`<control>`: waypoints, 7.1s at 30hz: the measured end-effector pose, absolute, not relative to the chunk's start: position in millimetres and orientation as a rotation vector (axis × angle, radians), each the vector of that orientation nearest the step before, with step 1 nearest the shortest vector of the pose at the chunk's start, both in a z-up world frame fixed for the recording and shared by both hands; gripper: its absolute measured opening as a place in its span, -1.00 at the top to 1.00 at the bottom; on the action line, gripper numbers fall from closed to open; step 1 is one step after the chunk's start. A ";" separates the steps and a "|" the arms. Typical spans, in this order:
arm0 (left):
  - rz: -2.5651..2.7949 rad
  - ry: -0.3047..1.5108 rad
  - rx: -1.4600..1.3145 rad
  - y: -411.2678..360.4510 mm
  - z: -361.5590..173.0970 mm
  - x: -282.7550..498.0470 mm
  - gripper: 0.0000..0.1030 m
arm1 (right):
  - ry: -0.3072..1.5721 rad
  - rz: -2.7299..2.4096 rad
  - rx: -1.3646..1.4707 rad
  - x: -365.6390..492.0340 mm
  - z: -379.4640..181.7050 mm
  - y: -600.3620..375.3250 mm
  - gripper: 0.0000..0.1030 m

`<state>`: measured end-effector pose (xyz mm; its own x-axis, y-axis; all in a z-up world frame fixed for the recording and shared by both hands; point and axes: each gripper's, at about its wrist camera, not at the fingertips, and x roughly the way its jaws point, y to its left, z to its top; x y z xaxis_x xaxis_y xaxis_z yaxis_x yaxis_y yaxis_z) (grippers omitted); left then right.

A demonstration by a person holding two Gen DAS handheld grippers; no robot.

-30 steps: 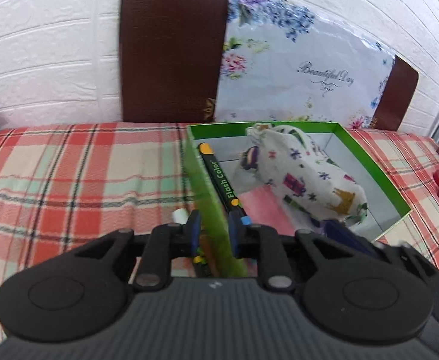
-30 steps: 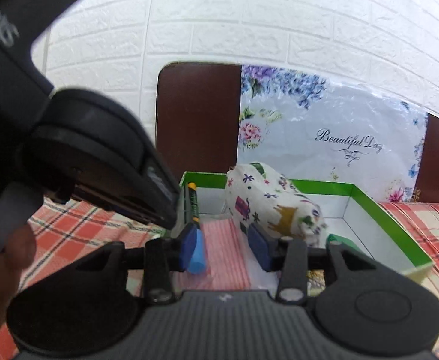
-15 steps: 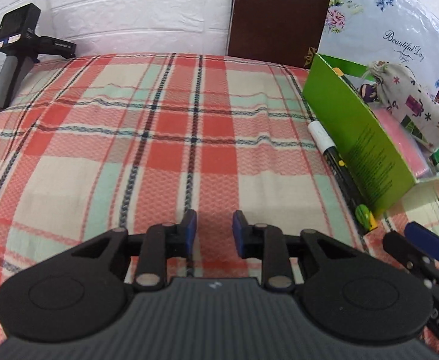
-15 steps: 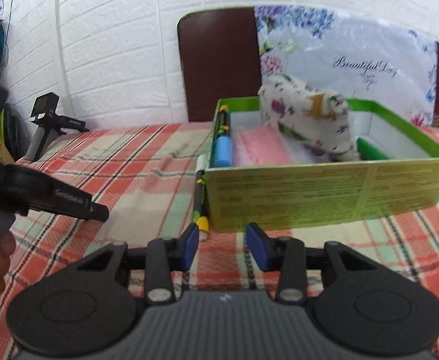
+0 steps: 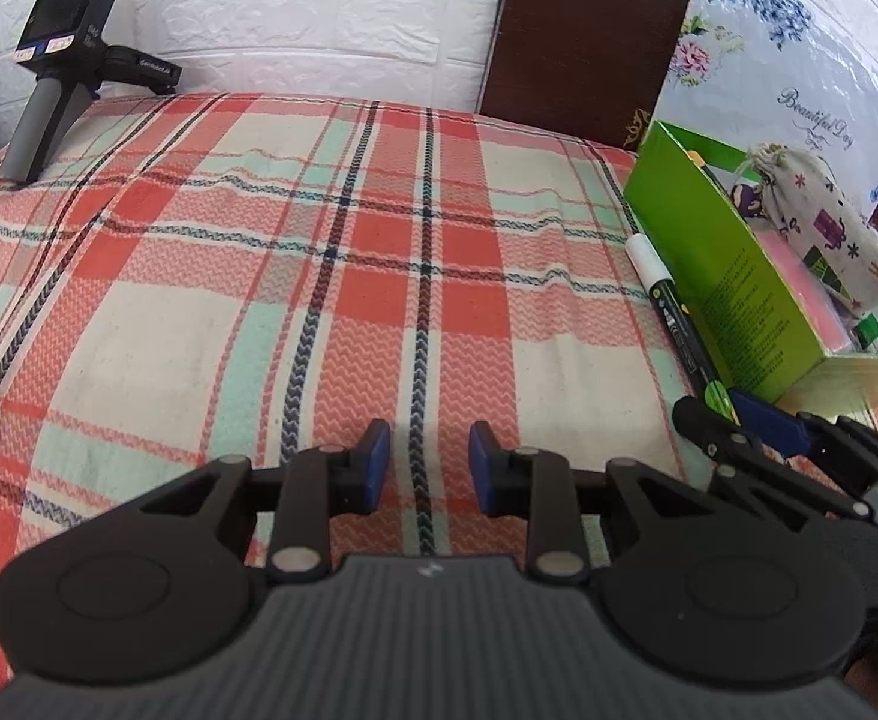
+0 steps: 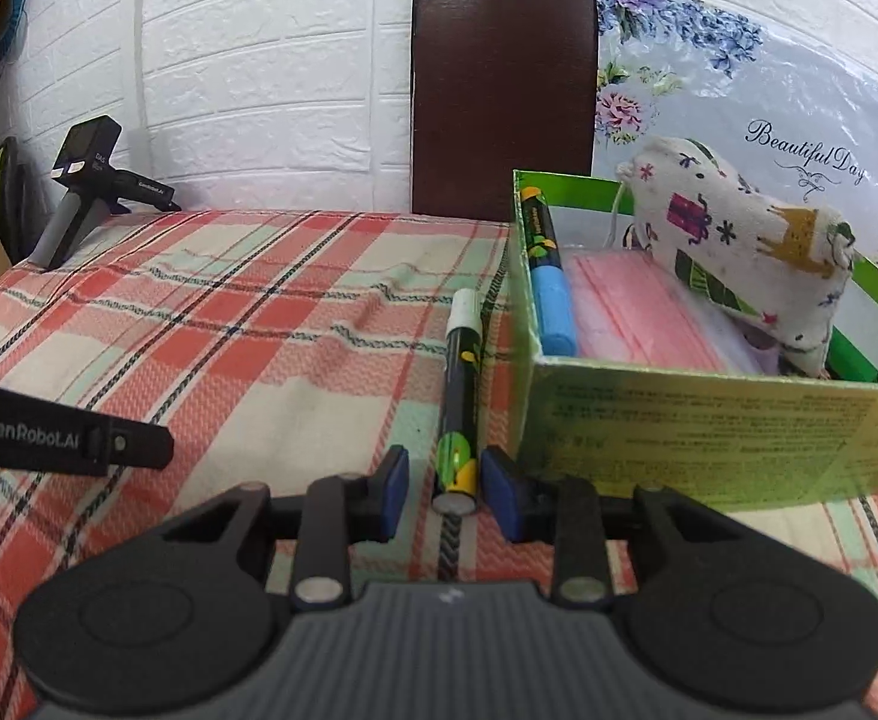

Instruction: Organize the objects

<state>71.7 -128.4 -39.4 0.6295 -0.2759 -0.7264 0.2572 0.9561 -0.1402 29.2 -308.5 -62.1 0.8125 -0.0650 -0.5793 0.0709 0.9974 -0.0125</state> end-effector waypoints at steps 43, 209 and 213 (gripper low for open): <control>-0.249 0.844 0.068 -144.7 -41.3 54.8 -0.09 | 0.665 0.229 0.164 -30.0 -55.4 -275.5 0.66; -0.317 0.676 0.276 -170.5 -12.8 -69.6 -1.00 | 0.410 -0.249 0.222 -146.6 9.7 -336.1 -0.70; -0.319 0.667 0.285 -171.9 -12.2 -72.1 -1.00 | 0.413 -0.255 0.230 -146.9 8.3 -338.0 -0.71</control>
